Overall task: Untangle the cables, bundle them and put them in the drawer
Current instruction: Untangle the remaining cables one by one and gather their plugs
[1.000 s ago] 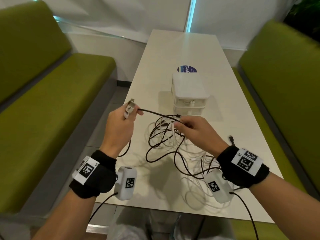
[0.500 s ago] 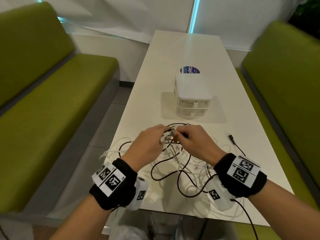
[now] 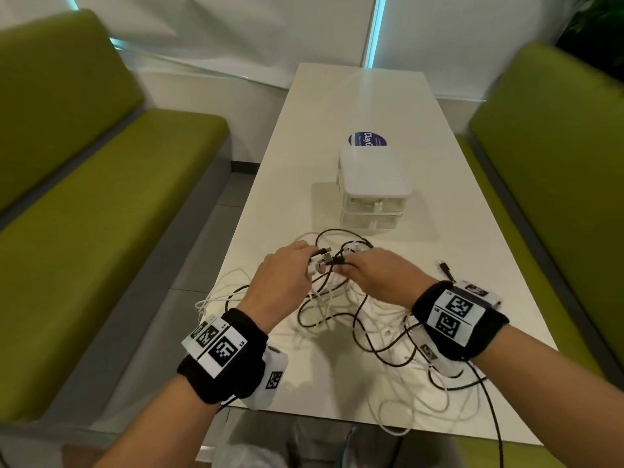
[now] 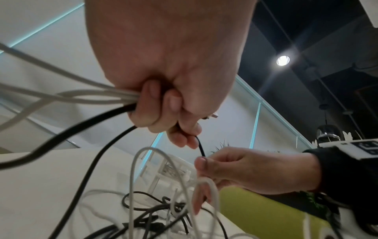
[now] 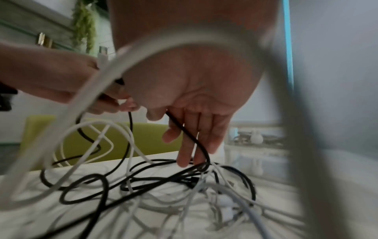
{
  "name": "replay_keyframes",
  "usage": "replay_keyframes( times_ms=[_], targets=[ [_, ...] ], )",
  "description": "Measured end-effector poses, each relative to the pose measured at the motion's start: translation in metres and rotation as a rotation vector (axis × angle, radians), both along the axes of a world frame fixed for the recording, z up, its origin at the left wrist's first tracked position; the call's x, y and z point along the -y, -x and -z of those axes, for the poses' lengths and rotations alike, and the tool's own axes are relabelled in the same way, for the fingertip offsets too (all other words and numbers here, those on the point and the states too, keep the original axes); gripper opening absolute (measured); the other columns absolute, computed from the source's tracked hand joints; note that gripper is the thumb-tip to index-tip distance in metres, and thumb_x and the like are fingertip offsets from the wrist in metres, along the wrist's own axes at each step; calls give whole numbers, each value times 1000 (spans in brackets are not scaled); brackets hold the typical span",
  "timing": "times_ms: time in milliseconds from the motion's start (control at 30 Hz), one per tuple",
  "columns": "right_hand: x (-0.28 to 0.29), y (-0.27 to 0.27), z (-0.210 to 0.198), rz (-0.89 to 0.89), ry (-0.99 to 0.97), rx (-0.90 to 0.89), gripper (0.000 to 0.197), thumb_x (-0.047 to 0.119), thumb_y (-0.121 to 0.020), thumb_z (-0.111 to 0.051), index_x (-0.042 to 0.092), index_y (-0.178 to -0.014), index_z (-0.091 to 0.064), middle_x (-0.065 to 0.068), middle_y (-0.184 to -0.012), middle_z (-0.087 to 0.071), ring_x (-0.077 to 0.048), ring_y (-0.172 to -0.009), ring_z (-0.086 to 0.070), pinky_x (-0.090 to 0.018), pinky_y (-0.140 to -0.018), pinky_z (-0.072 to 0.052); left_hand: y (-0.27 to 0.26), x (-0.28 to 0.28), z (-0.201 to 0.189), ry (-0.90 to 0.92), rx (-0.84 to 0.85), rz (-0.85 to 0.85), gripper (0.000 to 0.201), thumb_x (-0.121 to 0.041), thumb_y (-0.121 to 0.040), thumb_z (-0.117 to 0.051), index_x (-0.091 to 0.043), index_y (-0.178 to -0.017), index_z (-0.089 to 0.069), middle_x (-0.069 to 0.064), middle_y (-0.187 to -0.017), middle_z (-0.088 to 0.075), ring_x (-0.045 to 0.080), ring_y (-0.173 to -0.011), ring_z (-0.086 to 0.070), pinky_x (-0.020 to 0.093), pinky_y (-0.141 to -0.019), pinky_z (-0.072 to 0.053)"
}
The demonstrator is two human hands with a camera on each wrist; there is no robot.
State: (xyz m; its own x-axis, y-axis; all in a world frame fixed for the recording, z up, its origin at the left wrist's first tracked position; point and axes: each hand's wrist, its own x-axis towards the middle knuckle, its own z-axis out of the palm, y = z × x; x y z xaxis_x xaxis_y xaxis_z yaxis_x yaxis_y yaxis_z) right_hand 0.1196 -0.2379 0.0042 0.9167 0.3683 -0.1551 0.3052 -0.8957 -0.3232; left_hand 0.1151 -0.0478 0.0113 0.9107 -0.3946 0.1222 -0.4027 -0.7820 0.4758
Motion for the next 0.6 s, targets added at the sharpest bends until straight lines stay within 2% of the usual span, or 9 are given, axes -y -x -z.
replay_keyframes(
  times_ms=[100, 167, 233, 300, 367, 433, 500, 600],
  targets=[
    [4, -2, -10, 33, 20, 121, 44, 50, -101, -38, 17, -77, -54, 3, -69, -54, -17, -65, -49, -32, -59, -33, 0, -5, -11, 112, -14, -57, 25, -6, -93, -48, -24, -89, -65, -10, -87, -60, 19, -83, -58, 34, -73, -44],
    [5, 3, -13, 57, -93, 163, 47, 51, -98, -46, 18, -65, -50, 6, -56, -48, -10, -53, -45, -27, -52, -30, -2, -13, -16, 169, -33, -115, 30, 0, -89, -45, -23, -83, -64, -15, -76, -56, 17, -80, -57, 31, -71, -41],
    [6, 8, -13, 81, -242, 169, 49, 49, -95, -54, 15, -60, -49, 5, -52, -43, -11, -49, -40, -24, -50, -28, -3, -20, -18, 192, -53, -147, 33, 1, -88, -43, -25, -81, -62, -19, -71, -52, 16, -79, -55, 31, -70, -40],
    [5, 11, -12, 81, -362, 155, 47, 46, -94, -57, 13, -61, -52, -3, -55, -48, -11, -50, -38, -26, -53, -30, -1, -25, -19, 196, -46, -162, 33, 1, -90, -42, -25, -81, -62, -18, -70, -52, 17, -78, -55, 32, -69, -41],
    [3, 12, -13, 64, -391, 119, 43, 42, -94, -59, 9, -66, -59, -9, -61, -55, -9, -52, -40, -25, -54, -32, -1, -29, -18, 221, -35, -186, 32, 0, -91, -43, -21, -82, -65, -16, -71, -53, 20, -80, -58, 36, -72, -46],
    [2, 12, -12, 56, -363, 55, 40, 41, -94, -59, 11, -67, -62, -5, -60, -55, -8, -53, -41, -24, -54, -33, -3, -32, -17, 254, -22, -211, 31, 0, -91, -43, -18, -84, -67, -15, -72, -54, 21, -83, -60, 38, -75, -49],
    [3, 10, -11, 67, -332, -25, 43, 41, -95, -58, 16, -60, -54, 5, -54, -46, -9, -51, -41, -27, -55, -35, -4, -34, -17, 261, -10, -219, 30, 0, -92, -44, -17, -85, -68, -15, -72, -53, 21, -84, -60, 38, -76, -49],
    [6, 7, -12, 90, -341, -95, 47, 42, -96, -55, 7, -66, -50, 3, -56, -46, -11, -50, -52, -32, -57, -42, -5, -36, -15, 245, -29, -220, 31, -1, -93, -43, -20, -83, -66, -14, -74, -55, 20, -84, -59, 36, -75, -48]
  ],
)
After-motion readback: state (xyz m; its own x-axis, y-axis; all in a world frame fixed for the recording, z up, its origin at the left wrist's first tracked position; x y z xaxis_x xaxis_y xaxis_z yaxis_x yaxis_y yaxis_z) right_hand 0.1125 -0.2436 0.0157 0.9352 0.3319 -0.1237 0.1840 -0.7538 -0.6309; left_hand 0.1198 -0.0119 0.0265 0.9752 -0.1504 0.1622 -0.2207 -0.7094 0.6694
